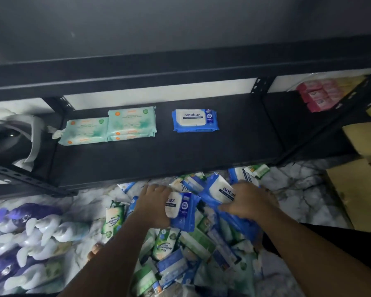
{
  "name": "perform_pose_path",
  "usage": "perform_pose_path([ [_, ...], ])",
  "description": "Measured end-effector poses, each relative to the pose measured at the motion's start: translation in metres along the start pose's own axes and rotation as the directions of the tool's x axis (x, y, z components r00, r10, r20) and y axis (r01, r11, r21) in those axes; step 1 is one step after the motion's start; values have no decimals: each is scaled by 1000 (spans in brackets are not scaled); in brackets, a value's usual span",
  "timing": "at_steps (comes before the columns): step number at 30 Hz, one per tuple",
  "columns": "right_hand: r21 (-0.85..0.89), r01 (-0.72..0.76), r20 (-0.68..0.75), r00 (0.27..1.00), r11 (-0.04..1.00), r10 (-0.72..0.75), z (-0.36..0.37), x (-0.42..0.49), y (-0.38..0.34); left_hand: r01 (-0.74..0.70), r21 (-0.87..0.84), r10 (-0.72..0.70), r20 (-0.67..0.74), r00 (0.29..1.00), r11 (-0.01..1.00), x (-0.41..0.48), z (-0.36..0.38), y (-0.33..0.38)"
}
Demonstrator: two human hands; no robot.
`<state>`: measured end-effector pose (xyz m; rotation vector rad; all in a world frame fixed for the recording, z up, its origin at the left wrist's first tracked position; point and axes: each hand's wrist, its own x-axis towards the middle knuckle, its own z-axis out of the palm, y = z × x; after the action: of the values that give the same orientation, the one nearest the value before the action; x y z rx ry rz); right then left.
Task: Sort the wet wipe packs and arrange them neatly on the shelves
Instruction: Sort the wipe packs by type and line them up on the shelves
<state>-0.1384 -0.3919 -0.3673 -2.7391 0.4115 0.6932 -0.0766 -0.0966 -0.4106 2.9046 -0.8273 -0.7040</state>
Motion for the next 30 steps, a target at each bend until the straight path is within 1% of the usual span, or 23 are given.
perform_pose_path([
  [4, -106, 10, -81, 997, 994, -19, -52, 18, 13, 24, -40, -29, -139, 990, 999, 22, -33, 10],
  [7, -151, -23, -130, 992, 988, 3, -83, 26, 28, 49, -31, -54, -183, 982, 998, 42, -64, 22],
  [11, -155, -79, -149, 987, 985, 56, -111, 46, 47, 91, -30, -96, -196, 976, 995, 82, -105, 35],
  [15, -104, -78, -232, 971, 992, 52, -127, 84, 61, 115, -13, -114, -254, 961, 993, 141, -134, 43],
  [18, -107, -58, -214, 976, 993, 34, -133, 126, 69, 124, 24, -112, -293, 950, 992, 192, -151, 45],
  [20, -113, -52, -201, 979, 992, 29, -136, 157, 71, 105, -21, -106, -327, 939, 994, 223, -159, 46],
  [22, -112, -41, -197, 980, 993, 19, -138, 186, 71, 64, -85, -91, -364, 927, 994, 251, -162, 46],
  [23, -112, -31, -201, 980, 993, 8, -137, 199, 70, 44, -79, -70, -362, 930, 996, 263, -160, 45],
  [27, -97, -8, -218, 976, 995, -13, -129, 234, 65, -37, 67, 56, -318, 946, 997, 290, -131, 41],
  [29, -76, -25, -226, 974, 997, 7, -124, 243, 61, -50, 74, 72, -341, 937, 996, 295, -118, 37],
  [30, -71, -38, -226, 974, 997, 21, -122, 246, 59, -51, 43, 63, -360, 931, 998, 294, -116, 36],
])
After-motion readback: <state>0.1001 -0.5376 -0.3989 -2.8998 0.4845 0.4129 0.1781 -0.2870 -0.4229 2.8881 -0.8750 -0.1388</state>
